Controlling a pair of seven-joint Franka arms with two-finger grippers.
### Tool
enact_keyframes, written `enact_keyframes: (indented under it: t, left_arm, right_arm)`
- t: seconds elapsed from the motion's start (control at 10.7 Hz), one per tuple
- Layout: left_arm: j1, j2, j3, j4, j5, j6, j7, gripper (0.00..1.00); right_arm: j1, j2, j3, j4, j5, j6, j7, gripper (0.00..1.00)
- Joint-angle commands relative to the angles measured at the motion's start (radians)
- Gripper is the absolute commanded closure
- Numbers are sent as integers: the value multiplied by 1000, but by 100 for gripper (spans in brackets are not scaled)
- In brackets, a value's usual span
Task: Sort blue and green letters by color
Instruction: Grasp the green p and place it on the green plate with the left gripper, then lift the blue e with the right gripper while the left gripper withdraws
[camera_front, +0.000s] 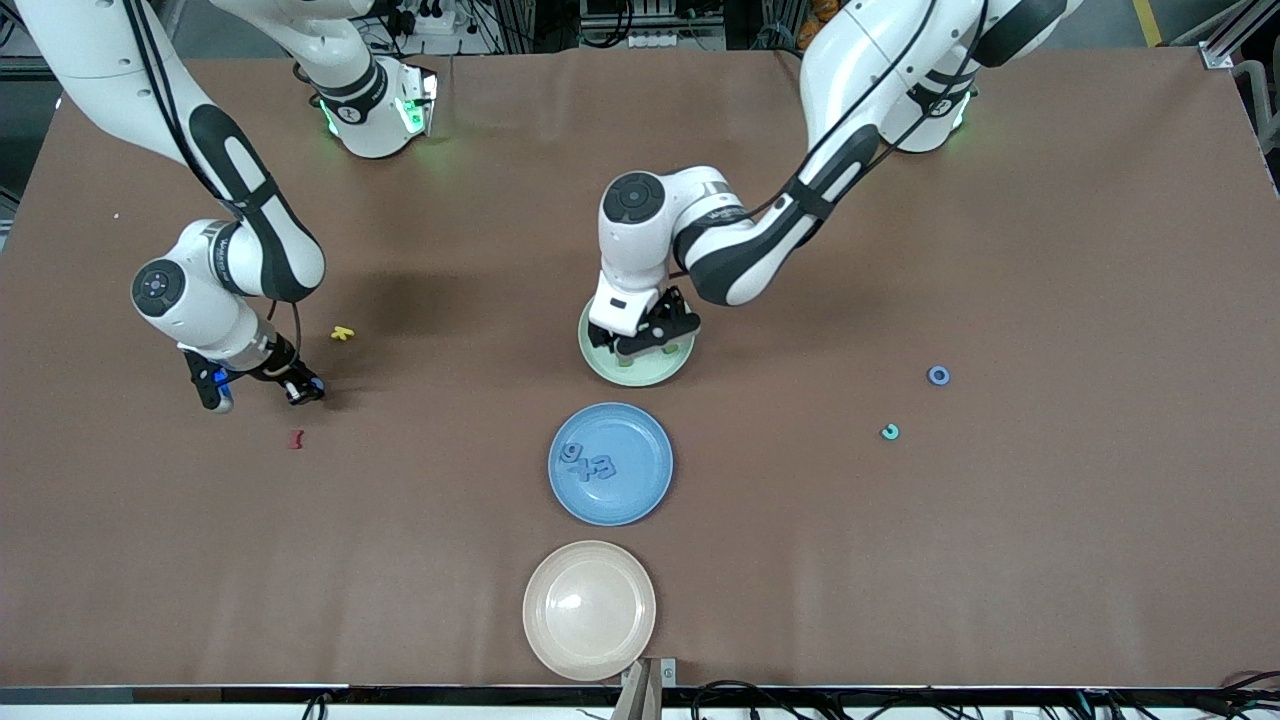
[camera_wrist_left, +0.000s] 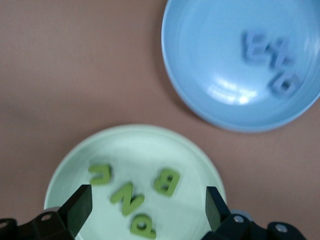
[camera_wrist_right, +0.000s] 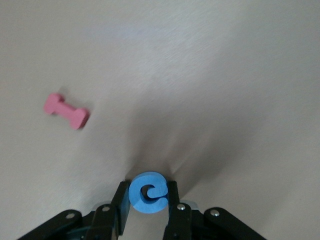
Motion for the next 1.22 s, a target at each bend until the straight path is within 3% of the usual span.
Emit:
enact_keyframes:
  t: [0.0,0.19,0.47,0.75,1.03,1.13]
  left_arm:
    - [94,-63,-4,35,29,-20,123,0]
    - [178,-118,-4,43,22,-20,268,0]
    - [353,-190,-24,37,-15,-49,523,0]
    - [444,-262,-22,43,-76,-121,722,0]
    - [452,-372,177,43,-401,-190,1177,0]
    - [452,-418,235,43,-461,-277,1285,0]
  right_arm:
    - [-11,13,90,145,14,-146,-32,83]
    - [14,16,129,236,14,-214,-27,83]
    - [129,31,131,346,15,-220,-30,84]
    - [256,120,131,519,15,-217,-32,85]
    - [378,252,131,696,15,-206,-18,85]
    - [414,292,128,744,12,-203,-15,85]
